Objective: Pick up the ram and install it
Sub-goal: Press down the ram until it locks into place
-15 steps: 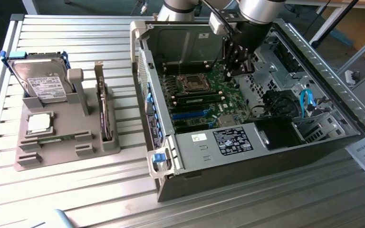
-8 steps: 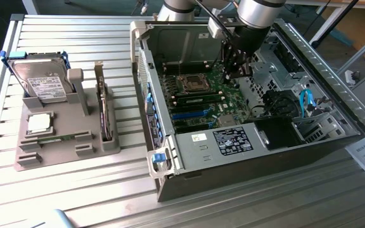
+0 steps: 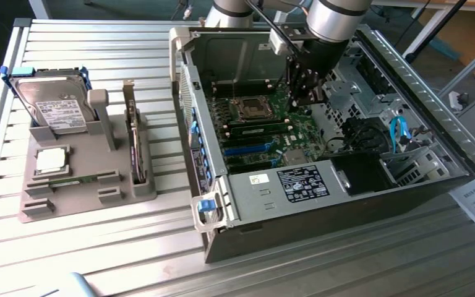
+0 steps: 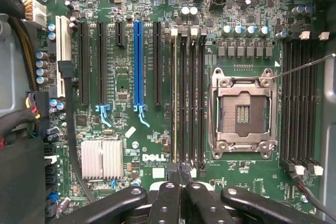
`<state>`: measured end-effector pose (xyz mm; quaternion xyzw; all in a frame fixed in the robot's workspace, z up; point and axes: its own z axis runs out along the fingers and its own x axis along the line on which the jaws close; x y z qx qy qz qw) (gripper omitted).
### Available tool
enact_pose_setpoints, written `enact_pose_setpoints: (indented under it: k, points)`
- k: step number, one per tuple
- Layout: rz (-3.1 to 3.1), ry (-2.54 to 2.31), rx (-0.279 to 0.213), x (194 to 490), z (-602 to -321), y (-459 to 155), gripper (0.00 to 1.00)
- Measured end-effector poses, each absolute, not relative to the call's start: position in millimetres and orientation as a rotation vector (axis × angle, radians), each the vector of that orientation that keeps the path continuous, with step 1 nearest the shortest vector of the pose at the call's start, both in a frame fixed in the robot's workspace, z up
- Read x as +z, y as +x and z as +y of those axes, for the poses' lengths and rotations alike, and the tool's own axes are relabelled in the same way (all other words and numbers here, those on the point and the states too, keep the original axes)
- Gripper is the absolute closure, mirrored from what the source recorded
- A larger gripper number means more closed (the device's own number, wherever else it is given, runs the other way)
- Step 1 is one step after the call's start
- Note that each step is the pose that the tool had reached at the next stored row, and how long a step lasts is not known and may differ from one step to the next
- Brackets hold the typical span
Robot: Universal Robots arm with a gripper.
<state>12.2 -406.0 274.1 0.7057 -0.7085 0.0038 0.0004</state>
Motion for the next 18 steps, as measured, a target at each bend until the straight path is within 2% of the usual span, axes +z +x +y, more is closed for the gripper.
enact_pose_setpoints:
  k: [18]
  points:
    - [-2.226,2.215,0.012,252.6,-406.2,12.2,0.89]
